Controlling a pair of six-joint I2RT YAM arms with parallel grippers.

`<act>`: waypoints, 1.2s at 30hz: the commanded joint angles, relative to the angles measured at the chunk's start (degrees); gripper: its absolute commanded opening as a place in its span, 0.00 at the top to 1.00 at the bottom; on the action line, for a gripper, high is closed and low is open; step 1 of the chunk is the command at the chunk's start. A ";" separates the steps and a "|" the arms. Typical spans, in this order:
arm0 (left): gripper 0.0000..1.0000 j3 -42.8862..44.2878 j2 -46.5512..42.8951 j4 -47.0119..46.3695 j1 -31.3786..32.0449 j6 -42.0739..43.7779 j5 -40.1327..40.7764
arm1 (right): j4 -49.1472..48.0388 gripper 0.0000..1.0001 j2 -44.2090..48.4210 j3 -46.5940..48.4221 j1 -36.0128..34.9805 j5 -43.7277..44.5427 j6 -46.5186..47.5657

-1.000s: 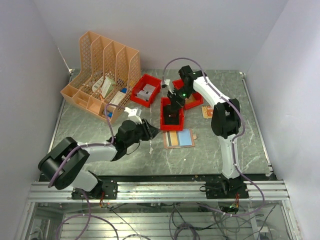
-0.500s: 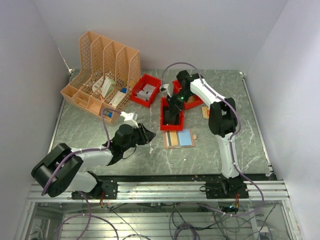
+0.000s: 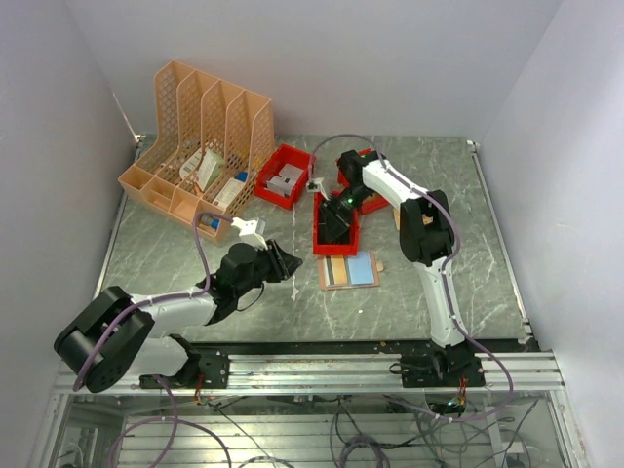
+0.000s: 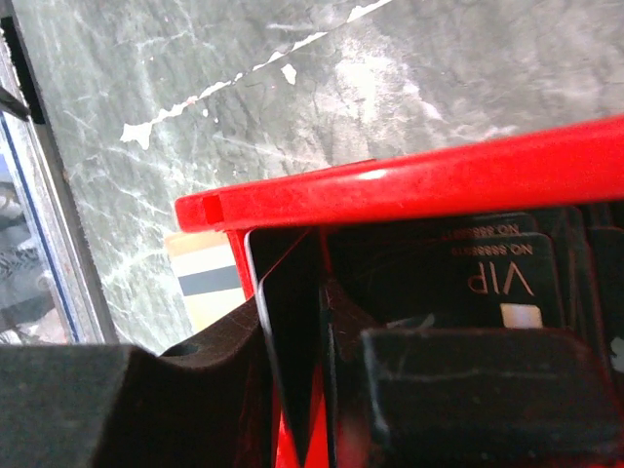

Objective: Put the credit cards into the card holder
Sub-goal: Pick up the credit card from the storage box.

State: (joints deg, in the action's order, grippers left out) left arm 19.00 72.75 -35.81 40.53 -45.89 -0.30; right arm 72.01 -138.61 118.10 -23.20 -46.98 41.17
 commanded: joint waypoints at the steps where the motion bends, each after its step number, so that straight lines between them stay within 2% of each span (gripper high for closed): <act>1: 0.59 -0.80 -0.78 -0.37 -0.37 0.19 1.05 | -2.22 0.82 0.83 -2.52 -0.87 0.96 -1.35; 4: 0.58 -0.73 -0.83 -0.49 -0.37 0.01 0.70 | -1.80 0.85 0.24 -2.38 -1.24 0.83 -0.86; 7: 0.59 -0.64 -1.39 0.04 -0.41 0.01 0.60 | -1.79 1.00 -0.31 -1.46 -1.20 0.23 -1.08; 18: 0.58 -1.33 -7.25 3.86 -0.37 -0.31 1.66 | -3.00 1.00 3.07 5.42 4.24 -3.04 -7.07; 26: 0.58 -1.69 -8.70 4.54 -0.37 -0.58 1.79 | -15.80 1.00 12.34 -7.36 7.75 -7.86 -20.75; 33: 0.58 -1.47 -8.84 4.44 -0.37 -0.74 1.86 | -43.08 1.00 25.26 -28.24 7.93 -7.19 -46.08; 36: 0.58 -1.73 -8.94 4.28 -0.37 -0.94 1.92 | -50.11 1.00 27.87 -34.16 8.02 -5.83 -54.30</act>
State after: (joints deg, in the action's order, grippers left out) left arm 17.98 64.79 -30.96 40.53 -46.54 0.27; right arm 37.65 -114.50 89.71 -15.33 -53.58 2.96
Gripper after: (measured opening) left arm 0.417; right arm 0.010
